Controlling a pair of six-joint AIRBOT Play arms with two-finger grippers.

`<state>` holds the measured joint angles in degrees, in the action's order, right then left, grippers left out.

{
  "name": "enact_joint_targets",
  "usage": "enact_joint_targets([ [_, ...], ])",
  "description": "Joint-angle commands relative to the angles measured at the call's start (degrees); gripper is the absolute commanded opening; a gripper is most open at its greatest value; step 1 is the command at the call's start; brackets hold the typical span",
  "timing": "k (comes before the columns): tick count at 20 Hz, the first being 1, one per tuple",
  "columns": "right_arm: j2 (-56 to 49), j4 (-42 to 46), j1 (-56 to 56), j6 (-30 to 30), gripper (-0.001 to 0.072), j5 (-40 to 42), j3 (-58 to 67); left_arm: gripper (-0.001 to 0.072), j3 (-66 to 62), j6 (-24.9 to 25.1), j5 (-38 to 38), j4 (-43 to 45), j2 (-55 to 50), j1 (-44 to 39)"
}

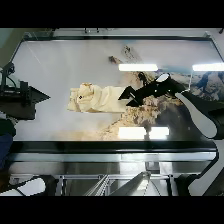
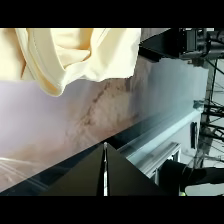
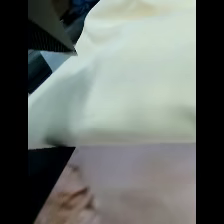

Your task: Fold the shirts.

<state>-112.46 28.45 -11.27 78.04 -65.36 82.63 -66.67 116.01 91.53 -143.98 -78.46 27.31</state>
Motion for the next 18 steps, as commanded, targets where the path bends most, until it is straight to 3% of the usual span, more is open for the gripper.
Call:
enact_joint_targets([
  [1,-3.1,-17.0,-0.7,-10.5,0.0448,-0.4,-0.2,0.0017,0.5,-0.1,0.0,-0.1,1.8,1.5],
  [2,-3.4,-19.8,-1.0,-12.1,0.0417,-0.4,-0.2,0.0017,0.5,-0.1,0.0,-0.1,2.1,1.4],
  [3,-3.5,-21.7,-1.0,-12.4,0.0292,-0.5,-0.2,0.0017,0.5,-0.1,0.0,-0.2,2.4,1.4],
  [4,-3.4,-23.1,-0.9,-13.3,0.0014,-1.1,-0.2,0.0017,0.5,-0.1,0.1,-0.2,2.5,1.4],
  [9,1.4,-33.4,6.5,-17.6,0.0016,-9.9,0.3,0.0017,0.5,-0.1,1.2,-0.2,2.4,1.4],
  [12,10.5,-31.3,19.2,-15.8,0.0015,-8.3,0.8,0.0017,0.5,-0.6,1.2,-0.2,2.4,1.4],
  [15,19.5,-14.1,35.4,-7.3,0.0015,-5.2,0.8,0.0017,0.5,-0.5,1.0,-0.2,2.4,1.4],
  [18,25.7,20.2,47.6,5.1,0.0015,-6.9,0.3,0.0017,0.5,-0.6,0.5,-0.2,2.4,1.4],
])
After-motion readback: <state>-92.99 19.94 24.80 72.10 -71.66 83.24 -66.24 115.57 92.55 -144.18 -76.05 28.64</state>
